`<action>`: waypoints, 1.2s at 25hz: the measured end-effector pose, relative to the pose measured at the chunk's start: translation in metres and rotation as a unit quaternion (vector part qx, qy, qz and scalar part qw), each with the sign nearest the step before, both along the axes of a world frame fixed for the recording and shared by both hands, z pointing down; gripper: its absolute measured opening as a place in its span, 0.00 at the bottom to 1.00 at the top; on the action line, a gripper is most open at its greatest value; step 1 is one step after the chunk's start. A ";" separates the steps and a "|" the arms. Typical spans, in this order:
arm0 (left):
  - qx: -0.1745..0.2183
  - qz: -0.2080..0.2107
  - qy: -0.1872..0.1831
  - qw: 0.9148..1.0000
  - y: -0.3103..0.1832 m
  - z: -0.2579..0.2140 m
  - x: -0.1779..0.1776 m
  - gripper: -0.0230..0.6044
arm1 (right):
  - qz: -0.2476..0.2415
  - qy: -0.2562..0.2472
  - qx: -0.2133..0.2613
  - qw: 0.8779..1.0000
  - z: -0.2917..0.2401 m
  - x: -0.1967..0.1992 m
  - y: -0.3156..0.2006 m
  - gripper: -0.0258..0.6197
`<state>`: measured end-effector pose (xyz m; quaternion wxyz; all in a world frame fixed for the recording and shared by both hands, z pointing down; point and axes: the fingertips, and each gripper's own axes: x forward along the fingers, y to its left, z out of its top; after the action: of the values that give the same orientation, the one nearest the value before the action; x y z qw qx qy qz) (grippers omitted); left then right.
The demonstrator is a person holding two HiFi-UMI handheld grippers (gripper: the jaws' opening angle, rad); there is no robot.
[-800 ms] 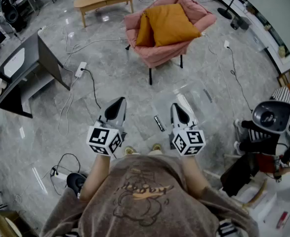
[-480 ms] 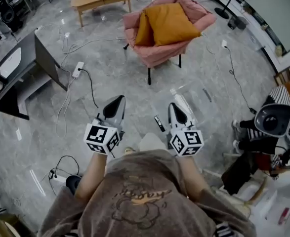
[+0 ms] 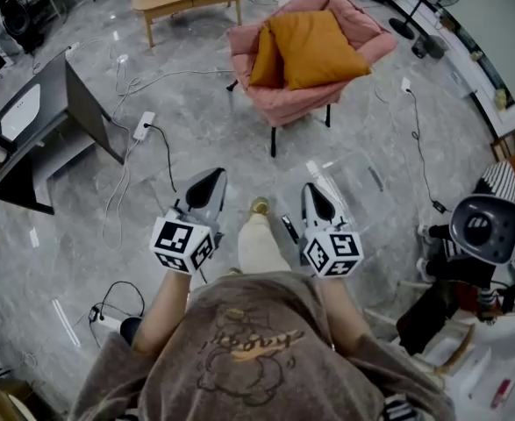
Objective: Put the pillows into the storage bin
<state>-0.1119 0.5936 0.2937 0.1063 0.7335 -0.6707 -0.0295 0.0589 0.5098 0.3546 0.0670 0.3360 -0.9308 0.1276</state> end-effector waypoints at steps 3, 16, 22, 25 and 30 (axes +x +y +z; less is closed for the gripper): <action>-0.002 0.001 0.002 1.000 -0.014 0.005 -0.015 0.04 | -0.002 0.000 0.000 1.000 0.003 -0.018 -0.015 0.04; -0.010 0.007 0.018 1.000 -0.142 0.006 -0.063 0.04 | -0.005 0.009 -0.010 1.000 0.005 -0.065 -0.140 0.04; -0.011 -0.005 0.019 1.000 -0.213 -0.004 -0.089 0.04 | -0.022 0.009 -0.012 1.000 -0.003 -0.095 -0.213 0.04; -0.011 -0.008 0.021 1.000 -0.249 -0.005 -0.101 0.04 | -0.030 0.009 -0.012 0.999 -0.005 -0.109 -0.250 0.04; -0.008 -0.016 0.023 1.000 -0.309 -0.005 -0.118 0.04 | -0.040 0.008 -0.011 0.999 -0.006 -0.127 -0.311 0.04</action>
<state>-0.2303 0.2849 0.2887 0.1270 0.7212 -0.6797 -0.0423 -0.0682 0.1992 0.3489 0.0838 0.2989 -0.9413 0.1326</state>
